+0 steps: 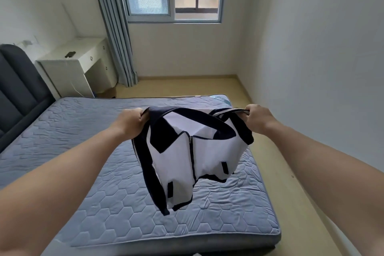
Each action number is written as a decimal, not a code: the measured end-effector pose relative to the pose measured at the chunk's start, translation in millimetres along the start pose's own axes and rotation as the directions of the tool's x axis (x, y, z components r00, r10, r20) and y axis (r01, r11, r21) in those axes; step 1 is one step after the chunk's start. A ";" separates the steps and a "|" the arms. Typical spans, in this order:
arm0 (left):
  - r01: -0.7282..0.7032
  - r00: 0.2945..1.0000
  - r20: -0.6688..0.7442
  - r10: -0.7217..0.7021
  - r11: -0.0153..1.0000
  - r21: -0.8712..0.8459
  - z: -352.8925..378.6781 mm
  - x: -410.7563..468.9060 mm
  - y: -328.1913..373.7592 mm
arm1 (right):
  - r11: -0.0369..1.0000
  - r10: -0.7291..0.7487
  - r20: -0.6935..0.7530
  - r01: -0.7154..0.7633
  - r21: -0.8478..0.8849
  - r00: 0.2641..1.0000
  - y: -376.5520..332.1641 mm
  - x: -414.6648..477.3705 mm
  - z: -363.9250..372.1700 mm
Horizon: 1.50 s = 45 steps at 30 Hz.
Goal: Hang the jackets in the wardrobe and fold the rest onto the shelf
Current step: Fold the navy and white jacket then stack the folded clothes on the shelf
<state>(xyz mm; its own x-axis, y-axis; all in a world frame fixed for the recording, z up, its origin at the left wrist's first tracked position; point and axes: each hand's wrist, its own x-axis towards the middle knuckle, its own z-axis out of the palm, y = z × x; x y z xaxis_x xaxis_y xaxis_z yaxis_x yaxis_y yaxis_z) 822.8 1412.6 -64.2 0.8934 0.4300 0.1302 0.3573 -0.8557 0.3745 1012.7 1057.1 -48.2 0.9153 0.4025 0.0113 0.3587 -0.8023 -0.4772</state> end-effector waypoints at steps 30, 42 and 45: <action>0.211 0.836 0.477 -0.271 0.961 0.176 197.2 81.4 -145.1 | 0.946 0.296 0.487 -0.323 -0.029 0.822 42.7 99.8 224.1; 0.285 0.900 0.261 -0.350 0.924 0.256 450.1 150.5 -244.0 | 0.958 0.247 0.304 -0.184 -0.220 0.920 150.2 222.3 485.3; 0.301 0.915 0.187 -0.358 0.914 0.273 483.2 167.7 -254.5 | 0.956 0.237 0.259 -0.177 -0.234 0.936 168.4 244.1 518.0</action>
<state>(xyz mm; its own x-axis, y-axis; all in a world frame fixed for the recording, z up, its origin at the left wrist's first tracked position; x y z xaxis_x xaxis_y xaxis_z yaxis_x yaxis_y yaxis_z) 1013.3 1563.2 -581.3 0.7406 0.6457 -0.1859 0.6700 -0.7307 0.1310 1201.7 1248.7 -580.9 0.8945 0.3014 -0.3302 0.2240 -0.9413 -0.2524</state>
